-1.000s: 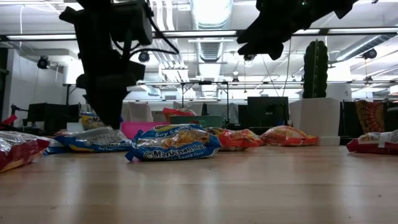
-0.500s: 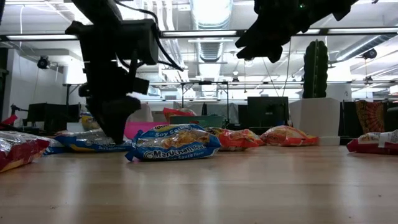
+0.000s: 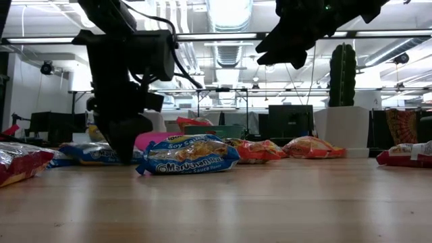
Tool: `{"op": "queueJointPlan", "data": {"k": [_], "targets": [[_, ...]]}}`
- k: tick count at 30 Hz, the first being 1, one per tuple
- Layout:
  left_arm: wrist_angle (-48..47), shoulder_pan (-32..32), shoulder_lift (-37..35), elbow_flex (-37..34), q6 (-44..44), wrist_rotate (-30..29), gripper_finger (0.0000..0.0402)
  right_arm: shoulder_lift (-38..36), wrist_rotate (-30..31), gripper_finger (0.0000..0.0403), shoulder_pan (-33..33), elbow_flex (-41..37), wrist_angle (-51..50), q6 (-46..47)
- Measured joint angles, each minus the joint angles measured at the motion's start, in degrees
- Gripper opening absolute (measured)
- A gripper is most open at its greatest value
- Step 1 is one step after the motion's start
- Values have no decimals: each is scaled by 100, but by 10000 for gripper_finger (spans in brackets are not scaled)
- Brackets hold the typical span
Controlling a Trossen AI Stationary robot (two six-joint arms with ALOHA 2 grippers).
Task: Sort Maruchan noodles
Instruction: Put the blue noodle pack into the transparent bin
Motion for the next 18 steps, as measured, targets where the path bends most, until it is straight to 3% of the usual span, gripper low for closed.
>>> {"op": "queueJointPlan", "data": {"k": [10,18], "targets": [[-26,4,-124,-24,76,5,12,0,0,201,0,-7,-3,63],[-12,-2,-809,-37,537,167,2,-1,0,201,2,-15,-53,141]]}}
